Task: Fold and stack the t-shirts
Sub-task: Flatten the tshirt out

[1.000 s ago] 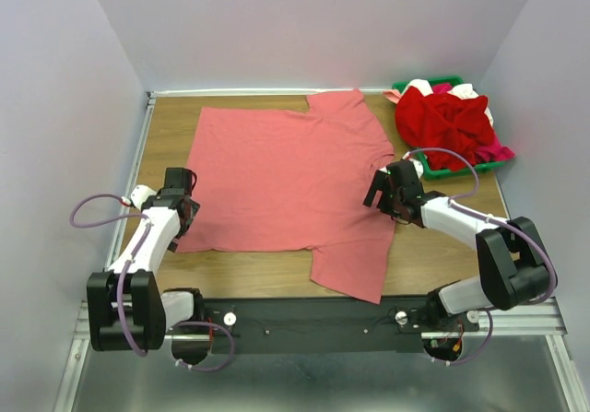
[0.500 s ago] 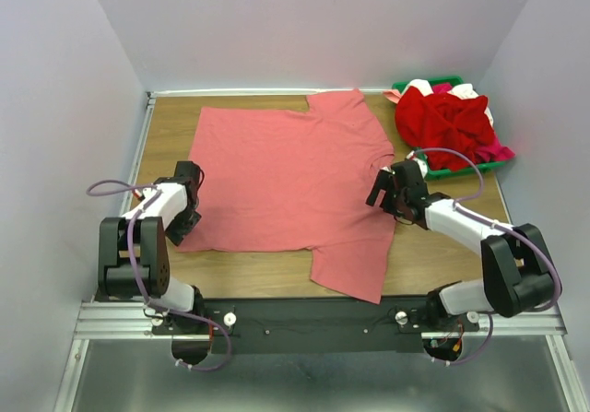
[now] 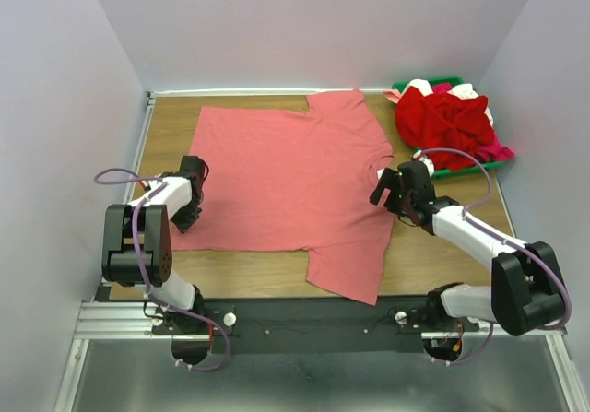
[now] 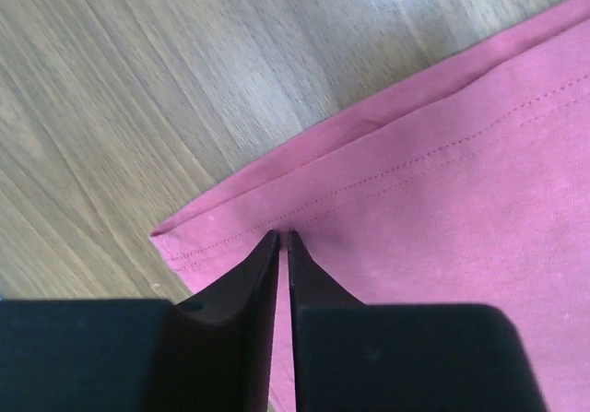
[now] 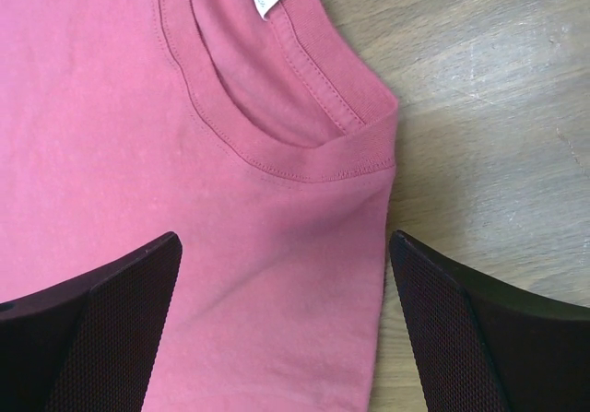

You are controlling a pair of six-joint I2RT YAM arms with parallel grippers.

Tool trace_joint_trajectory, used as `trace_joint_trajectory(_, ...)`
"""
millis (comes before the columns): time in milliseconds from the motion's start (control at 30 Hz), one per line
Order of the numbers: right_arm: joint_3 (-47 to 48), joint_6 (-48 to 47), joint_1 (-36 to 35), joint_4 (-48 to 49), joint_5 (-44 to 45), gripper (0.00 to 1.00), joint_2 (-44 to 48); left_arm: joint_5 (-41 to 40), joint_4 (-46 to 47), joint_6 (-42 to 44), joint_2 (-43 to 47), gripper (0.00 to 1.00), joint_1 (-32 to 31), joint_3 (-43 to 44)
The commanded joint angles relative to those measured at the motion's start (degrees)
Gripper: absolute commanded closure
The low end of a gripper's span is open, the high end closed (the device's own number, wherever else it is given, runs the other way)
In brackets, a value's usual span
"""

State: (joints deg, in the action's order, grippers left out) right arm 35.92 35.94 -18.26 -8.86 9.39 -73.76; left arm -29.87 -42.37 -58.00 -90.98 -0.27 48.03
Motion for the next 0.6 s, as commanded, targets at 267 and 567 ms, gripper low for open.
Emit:
trace_joint_trajectory(267,-1.7,0.1,0.3,-2.6,2.0,0.00,4.9,2.0,7.2,-3.6,-0.3,0.86,-1.3,-7.3)
trace_joint_trajectory(567,-2.6,0.6,0.4,-2.8,2.5,0.00,6.9,4.0,10.1,-3.4,6.3,1.00,-1.7,-10.3)
